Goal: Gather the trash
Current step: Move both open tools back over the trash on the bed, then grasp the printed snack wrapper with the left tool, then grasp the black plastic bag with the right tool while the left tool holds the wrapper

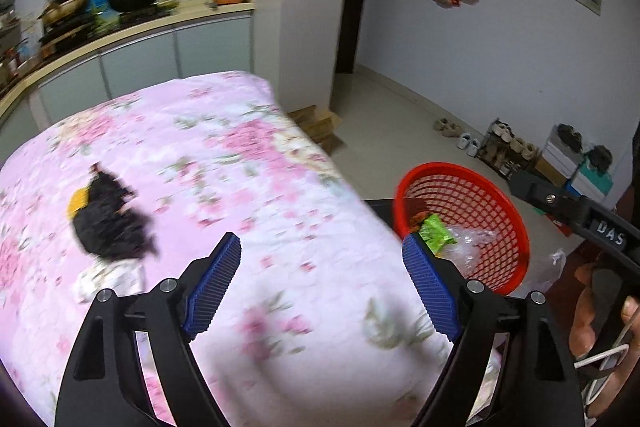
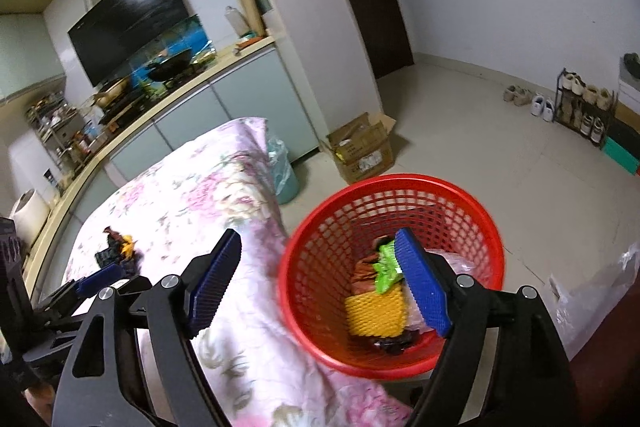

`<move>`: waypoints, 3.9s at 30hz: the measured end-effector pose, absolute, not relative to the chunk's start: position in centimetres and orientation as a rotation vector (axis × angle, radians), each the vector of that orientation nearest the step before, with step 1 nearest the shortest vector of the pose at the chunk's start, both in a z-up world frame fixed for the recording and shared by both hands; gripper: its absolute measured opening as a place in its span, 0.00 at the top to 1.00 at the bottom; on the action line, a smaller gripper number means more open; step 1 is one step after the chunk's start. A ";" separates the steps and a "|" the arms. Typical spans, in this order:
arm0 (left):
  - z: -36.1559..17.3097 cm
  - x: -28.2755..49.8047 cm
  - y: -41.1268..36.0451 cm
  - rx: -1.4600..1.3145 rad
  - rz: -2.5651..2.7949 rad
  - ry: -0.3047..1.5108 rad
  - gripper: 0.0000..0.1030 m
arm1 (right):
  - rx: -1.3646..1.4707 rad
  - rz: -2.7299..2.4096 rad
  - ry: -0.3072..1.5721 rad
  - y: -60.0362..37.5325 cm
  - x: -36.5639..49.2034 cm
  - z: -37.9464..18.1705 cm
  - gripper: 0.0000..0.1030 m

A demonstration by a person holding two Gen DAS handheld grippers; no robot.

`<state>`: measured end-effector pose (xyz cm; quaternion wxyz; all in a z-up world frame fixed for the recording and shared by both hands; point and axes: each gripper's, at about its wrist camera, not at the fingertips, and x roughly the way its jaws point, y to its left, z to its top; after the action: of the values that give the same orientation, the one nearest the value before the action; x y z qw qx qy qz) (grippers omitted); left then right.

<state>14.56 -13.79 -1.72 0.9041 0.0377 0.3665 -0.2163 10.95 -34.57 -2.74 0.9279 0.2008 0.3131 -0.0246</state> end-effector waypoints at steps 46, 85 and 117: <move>-8.4 18.0 -0.7 -0.066 -0.199 0.895 0.34 | 0.336 0.113 0.735 -26.2 13.9 -3.6 0.21; -1.7 12.9 11.8 -0.171 0.103 0.644 0.42 | 0.151 0.396 0.778 -9.6 21.2 -2.1 0.14; -2.6 13.5 14.1 -0.202 0.138 0.656 0.42 | 0.024 0.367 0.871 -4.6 27.1 -6.2 0.51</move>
<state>13.45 14.09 -2.59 0.9394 -0.0989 0.3213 0.0674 27.14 -4.64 -6.20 0.8903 0.0114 0.4195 0.1767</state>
